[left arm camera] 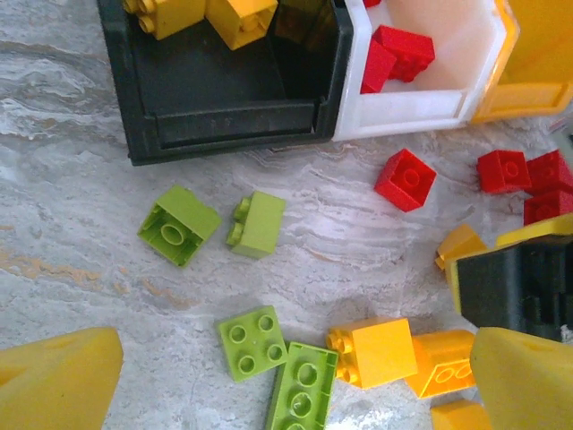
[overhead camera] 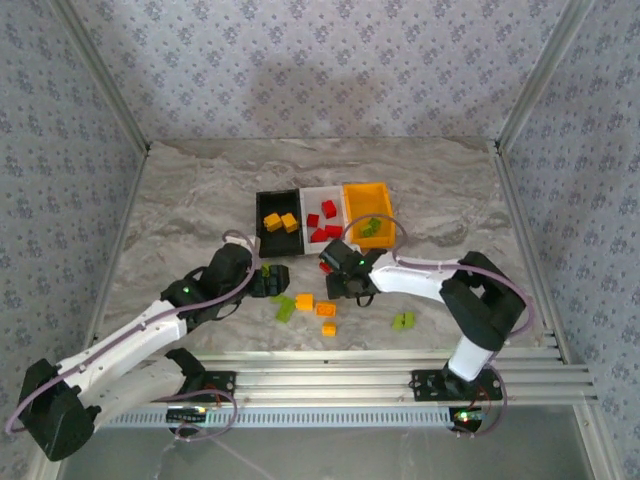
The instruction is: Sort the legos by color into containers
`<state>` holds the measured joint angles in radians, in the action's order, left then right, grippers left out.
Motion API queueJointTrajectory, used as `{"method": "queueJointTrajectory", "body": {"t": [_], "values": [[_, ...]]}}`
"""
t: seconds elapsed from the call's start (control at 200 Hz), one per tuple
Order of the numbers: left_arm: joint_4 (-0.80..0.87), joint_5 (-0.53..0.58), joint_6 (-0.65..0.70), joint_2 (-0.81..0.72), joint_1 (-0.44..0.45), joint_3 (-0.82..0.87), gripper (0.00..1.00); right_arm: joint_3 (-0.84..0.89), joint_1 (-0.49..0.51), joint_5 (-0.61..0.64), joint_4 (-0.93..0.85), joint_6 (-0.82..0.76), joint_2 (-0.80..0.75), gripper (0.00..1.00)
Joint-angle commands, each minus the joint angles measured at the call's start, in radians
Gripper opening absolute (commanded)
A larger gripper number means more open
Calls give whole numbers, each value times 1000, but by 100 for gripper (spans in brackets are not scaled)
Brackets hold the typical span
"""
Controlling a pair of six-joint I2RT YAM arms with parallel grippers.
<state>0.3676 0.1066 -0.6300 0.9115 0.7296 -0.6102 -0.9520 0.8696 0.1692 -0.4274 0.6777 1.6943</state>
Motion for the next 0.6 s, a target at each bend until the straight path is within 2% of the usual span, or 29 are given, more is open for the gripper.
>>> {"method": "queueJointTrajectory", "body": {"t": [0.0,0.285,0.44,0.595], "values": [[20,36,-20,-5,4,10,100,-48,10,33,-63,-36,44,65],[27,51,-29,3,4,15,100,-35,11,27,-25,-73,61,51],[30,50,-31,3,5,17,100,-8,14,34,14,-99,16,41],[28,49,-37,-6,4,23,100,10,20,49,29,-116,-50,37]]}}
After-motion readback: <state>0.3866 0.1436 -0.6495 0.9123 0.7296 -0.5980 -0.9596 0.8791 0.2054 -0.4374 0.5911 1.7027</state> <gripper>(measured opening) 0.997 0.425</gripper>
